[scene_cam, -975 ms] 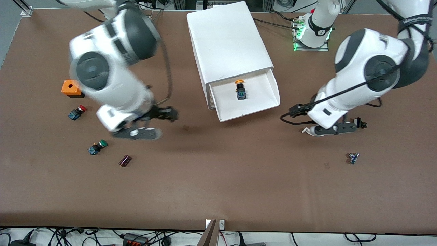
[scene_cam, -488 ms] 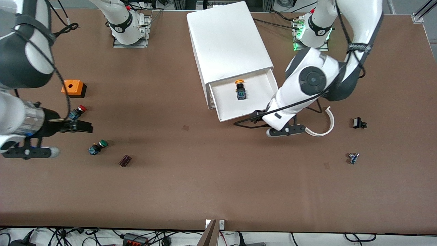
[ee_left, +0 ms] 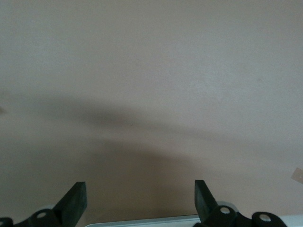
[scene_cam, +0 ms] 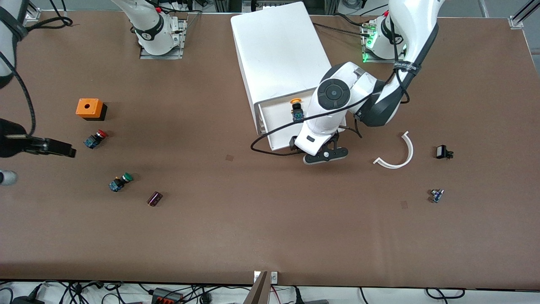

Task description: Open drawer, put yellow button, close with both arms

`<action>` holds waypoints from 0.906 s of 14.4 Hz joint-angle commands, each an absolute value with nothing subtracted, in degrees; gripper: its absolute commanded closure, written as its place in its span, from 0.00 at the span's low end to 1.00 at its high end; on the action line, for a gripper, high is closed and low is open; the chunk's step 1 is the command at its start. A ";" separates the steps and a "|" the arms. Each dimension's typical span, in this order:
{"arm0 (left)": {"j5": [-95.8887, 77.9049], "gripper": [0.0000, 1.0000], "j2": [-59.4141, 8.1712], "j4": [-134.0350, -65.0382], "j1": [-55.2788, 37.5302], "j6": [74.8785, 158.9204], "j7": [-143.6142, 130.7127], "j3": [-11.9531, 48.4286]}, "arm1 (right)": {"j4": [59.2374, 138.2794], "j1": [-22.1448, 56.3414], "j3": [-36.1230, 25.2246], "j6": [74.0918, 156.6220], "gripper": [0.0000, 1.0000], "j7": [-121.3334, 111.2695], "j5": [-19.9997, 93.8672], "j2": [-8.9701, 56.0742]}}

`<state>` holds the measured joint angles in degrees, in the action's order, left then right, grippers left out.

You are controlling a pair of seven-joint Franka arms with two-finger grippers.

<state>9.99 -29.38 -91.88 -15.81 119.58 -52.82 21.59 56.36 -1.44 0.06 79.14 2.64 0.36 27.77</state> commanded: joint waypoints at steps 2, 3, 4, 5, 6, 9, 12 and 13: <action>11.34 0.00 -27.69 -92.99 -14.68 116.47 -54.40 25.13 | 73.28 -1.58 -0.88 86.47 0.00 0.44 -0.44 15.48; 11.08 0.00 -27.34 -92.99 -14.68 115.24 -54.49 25.75 | 74.00 -1.67 -0.88 86.66 0.00 0.44 -0.53 14.51; 10.99 0.00 -27.25 -93.08 -14.59 114.01 -54.41 26.71 | 73.92 -1.58 -0.88 86.23 0.00 0.35 -1.05 14.33; 10.73 0.00 -27.25 -93.51 -14.59 113.56 -54.49 27.59 | 74.00 -1.50 -0.88 86.31 0.00 -0.17 -1.84 14.07; 10.72 0.00 -27.16 -94.73 -14.50 113.55 -54.49 28.64 | 74.26 -1.23 -0.79 86.22 0.00 -1.13 -2.54 13.98; 10.63 0.00 -26.81 -95.89 -14.33 111.54 -54.67 30.49 | 79.43 -1.41 -0.70 87.36 0.00 -1.14 -2.20 11.00; 10.11 0.00 -26.98 -96.68 -14.33 111.53 -58.00 32.34 | 85.41 -1.41 -0.70 89.64 0.00 -0.62 -1.85 7.39; 9.24 0.00 -26.98 -96.85 -14.33 111.53 -58.27 32.69 | 87.34 -1.41 -0.70 91.04 0.00 -0.53 -1.85 6.43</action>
